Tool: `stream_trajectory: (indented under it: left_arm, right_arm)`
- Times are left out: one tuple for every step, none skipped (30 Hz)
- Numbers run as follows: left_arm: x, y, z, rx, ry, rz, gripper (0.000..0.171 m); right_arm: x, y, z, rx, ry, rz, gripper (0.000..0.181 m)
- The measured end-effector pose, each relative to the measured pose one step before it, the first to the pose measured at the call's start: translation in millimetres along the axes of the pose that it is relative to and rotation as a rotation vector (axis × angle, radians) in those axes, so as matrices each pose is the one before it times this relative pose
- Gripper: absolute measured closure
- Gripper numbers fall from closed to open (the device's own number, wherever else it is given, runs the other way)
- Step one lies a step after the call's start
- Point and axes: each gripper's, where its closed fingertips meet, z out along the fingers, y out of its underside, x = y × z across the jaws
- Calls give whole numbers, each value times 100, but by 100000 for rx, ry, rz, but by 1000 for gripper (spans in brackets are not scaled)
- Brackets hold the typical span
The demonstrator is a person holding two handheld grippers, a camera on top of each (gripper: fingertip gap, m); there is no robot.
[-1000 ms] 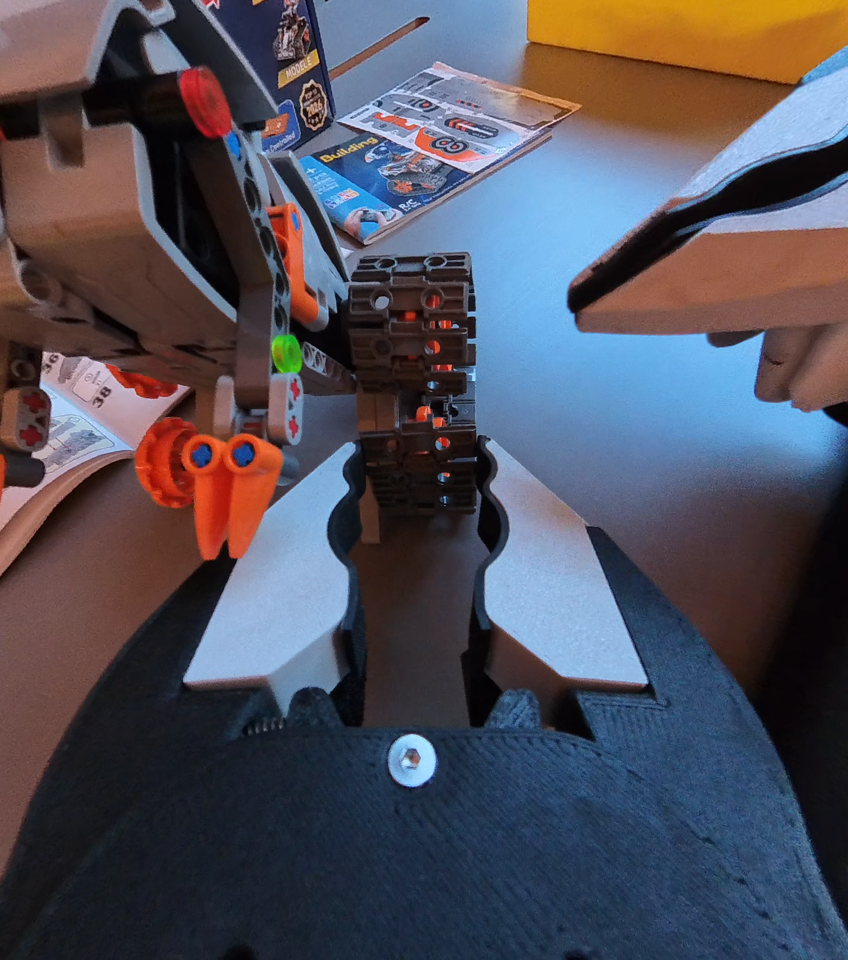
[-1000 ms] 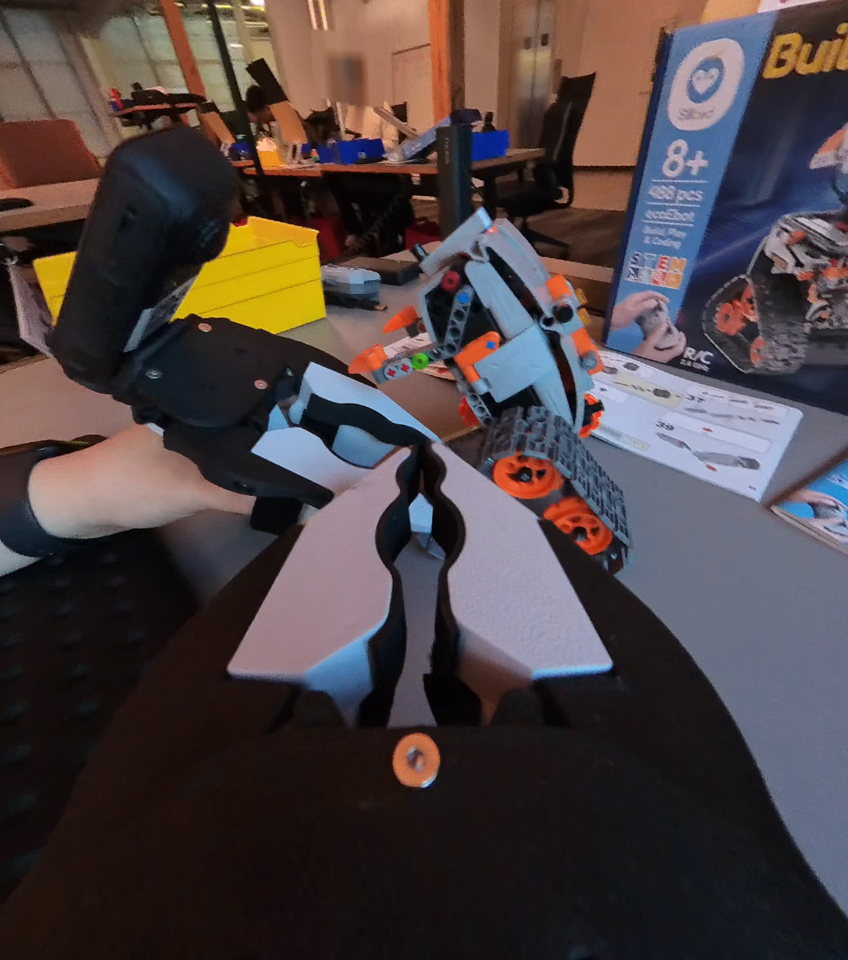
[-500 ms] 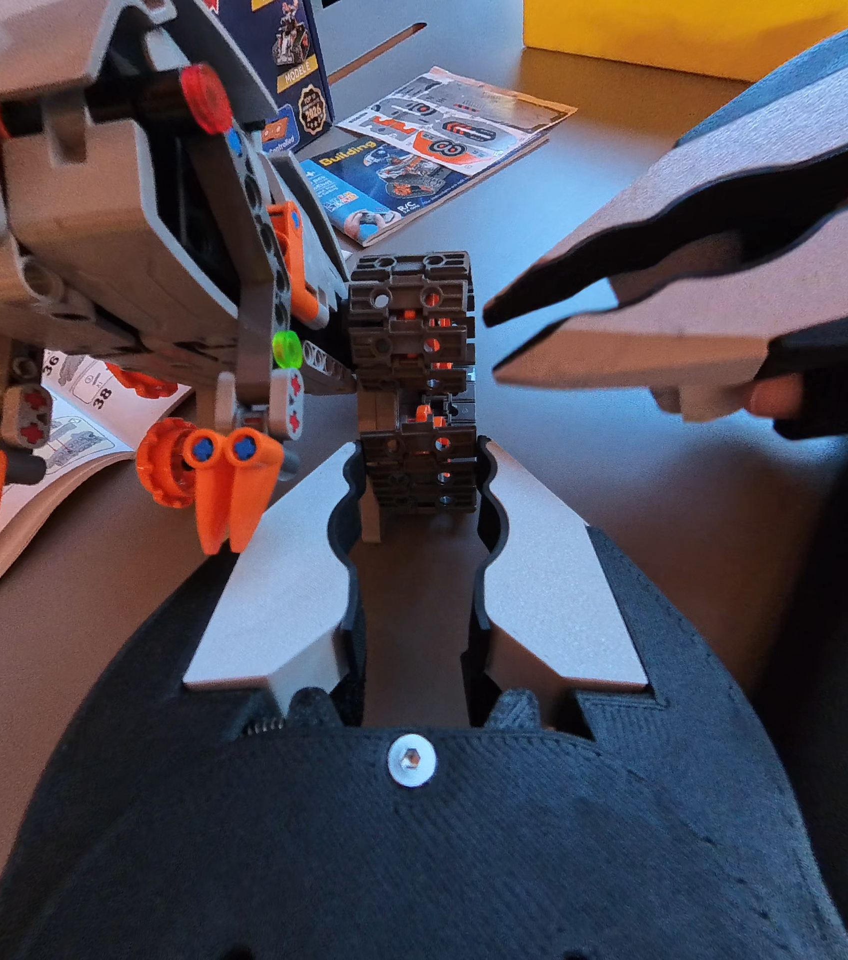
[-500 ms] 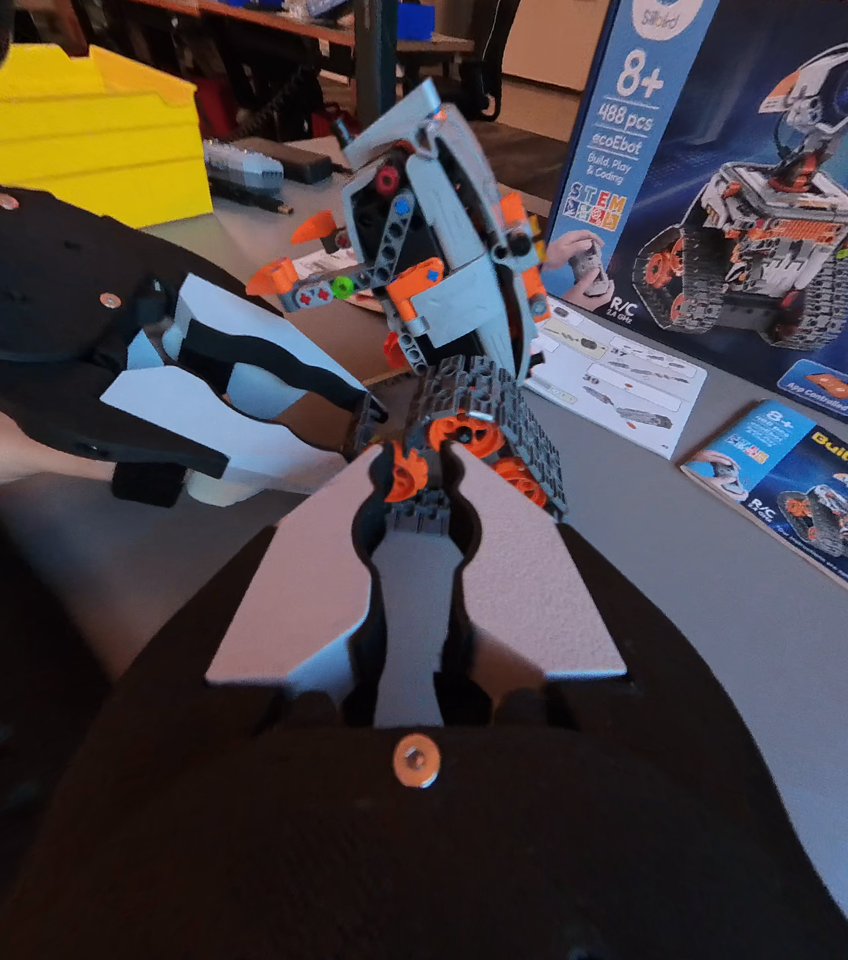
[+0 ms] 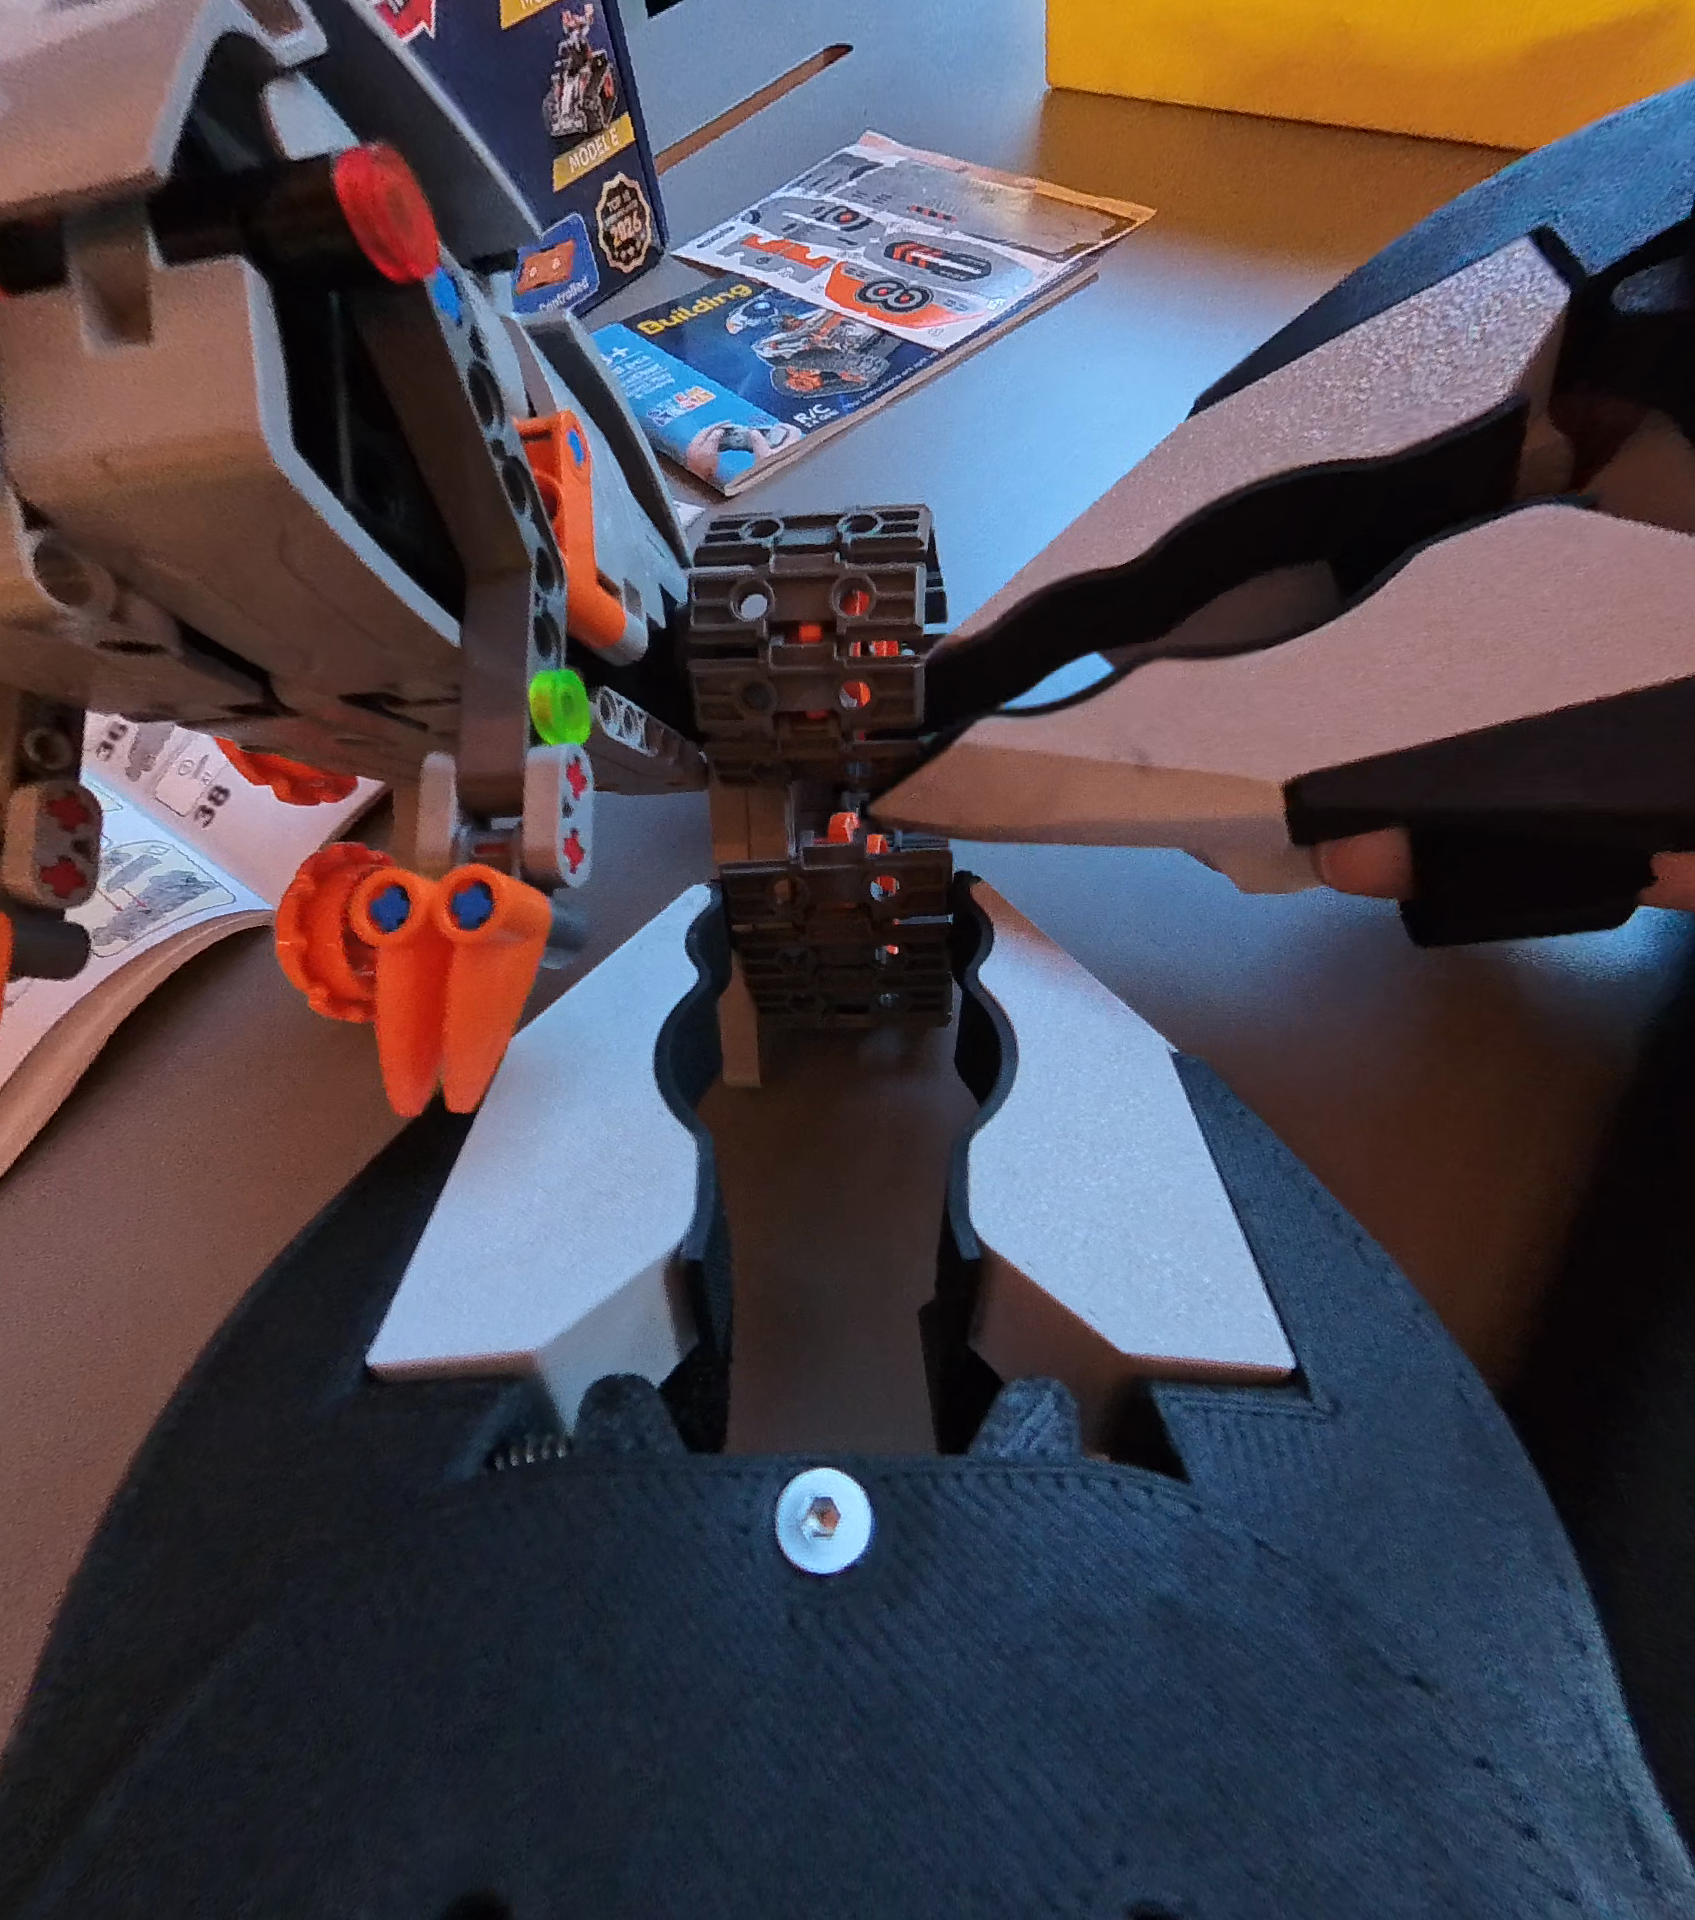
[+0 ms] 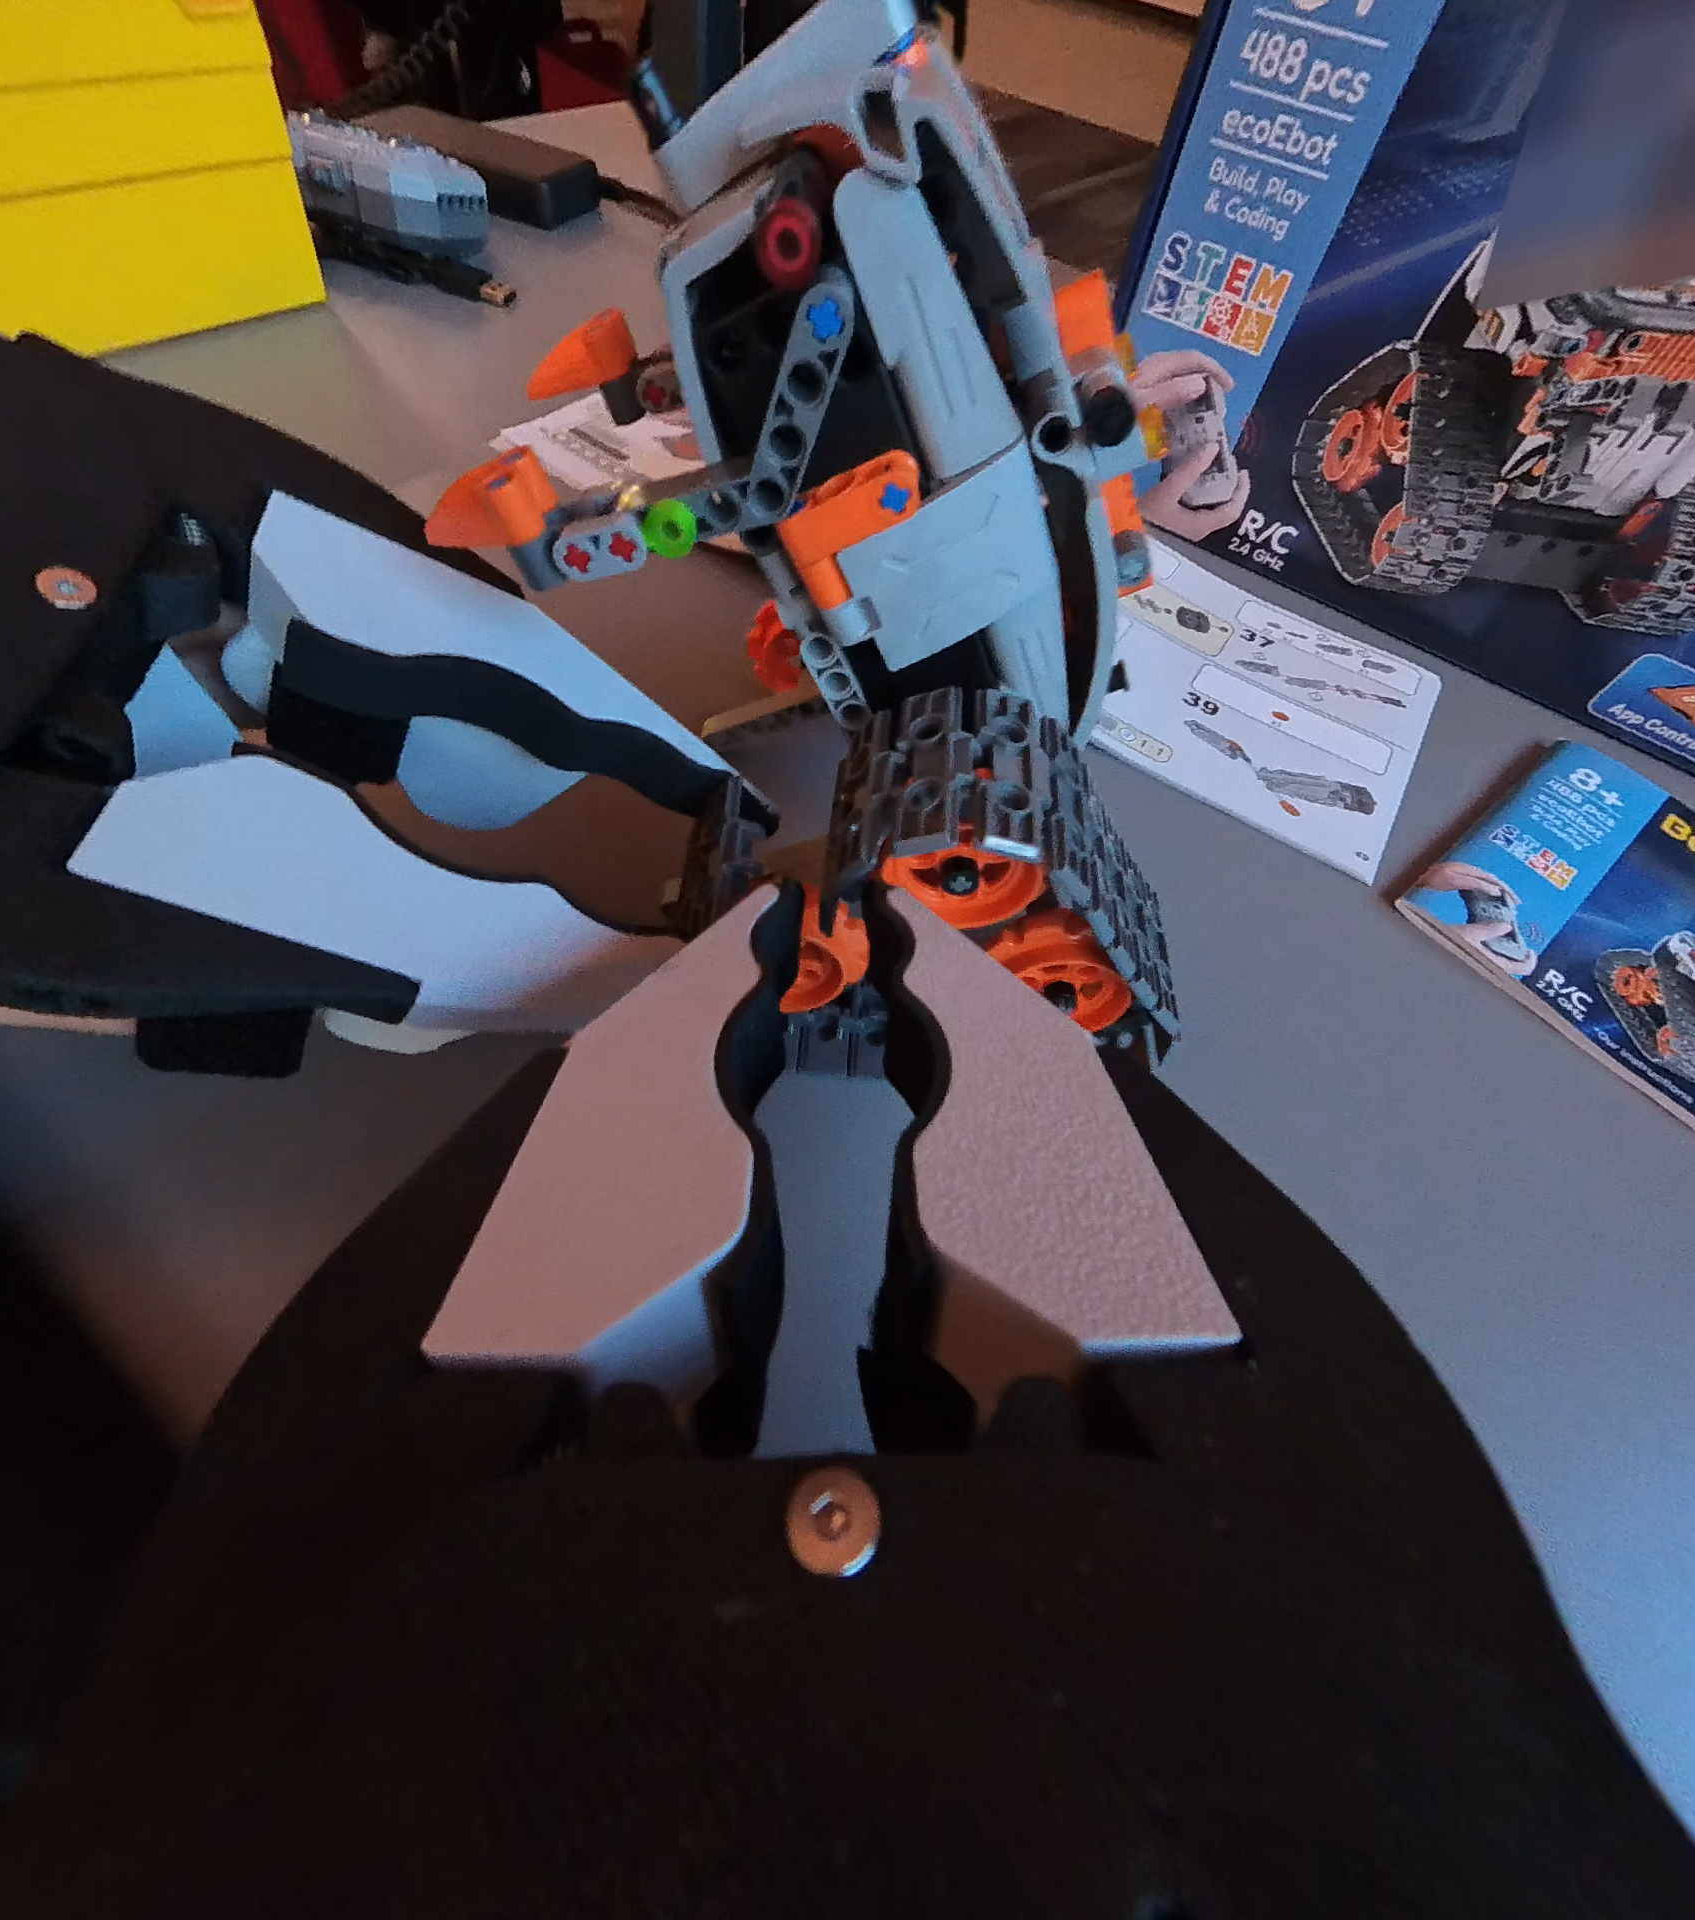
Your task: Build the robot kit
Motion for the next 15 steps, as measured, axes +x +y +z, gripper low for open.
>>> stream_trajectory:
  left_arm:
    - [11,-2,2,-42,-119,191,131]
    - [5,1,9,18,-119,100,130]
    - [3,-5,3,-2,-124,108,130]
    - [-8,-9,14,22,-43,-18,130]
    - [-12,-2,5,0,-55,-60,130]
    - [-3,9,14,-46,-6,5,130]
    - [15,14,11,-82,76,-91,130]
    - [3,0,5,78,-18,56,130]
    - [-3,-5,7,7,-26,73,130]
    - [8,-8,0,73,5,14,130]
    - [2,-3,1,127,11,55,130]
    - [-2,-8,4,58,-17,-3,130]
    - [-6,-11,10,64,-32,-88,130]
    - [7,-28,19,166,-28,-77,130]
    - [-3,-28,28,143,-24,-161,130]
  right_arm:
    - [186,-178,-58,1038,179,1652,170]
    - [139,-113,-33,727,-237,2064,172]
    - [-54,-8,19,89,-1563,2352,173]
    - [42,57,47,-181,-991,2412,173]
    - [34,20,2,30,-852,2162,174]
    - [-178,44,-31,-158,-2260,1905,179]
    - [-81,-12,-3,308,-1788,3149,179]
    - [-82,-7,12,396,-2162,3373,180]
    - [-52,-7,-4,383,-2234,3789,180]
    - [-41,-58,-39,645,-2418,4099,180]
    - [-57,-108,-43,1001,-2724,4445,180]
    - [-98,-108,-38,1197,-3194,4747,180]
    - [-99,-85,-27,918,-3246,4922,180]
    - [-74,-78,-37,831,-2972,4371,180]
    - [-20,-15,-21,227,-2373,3587,180]
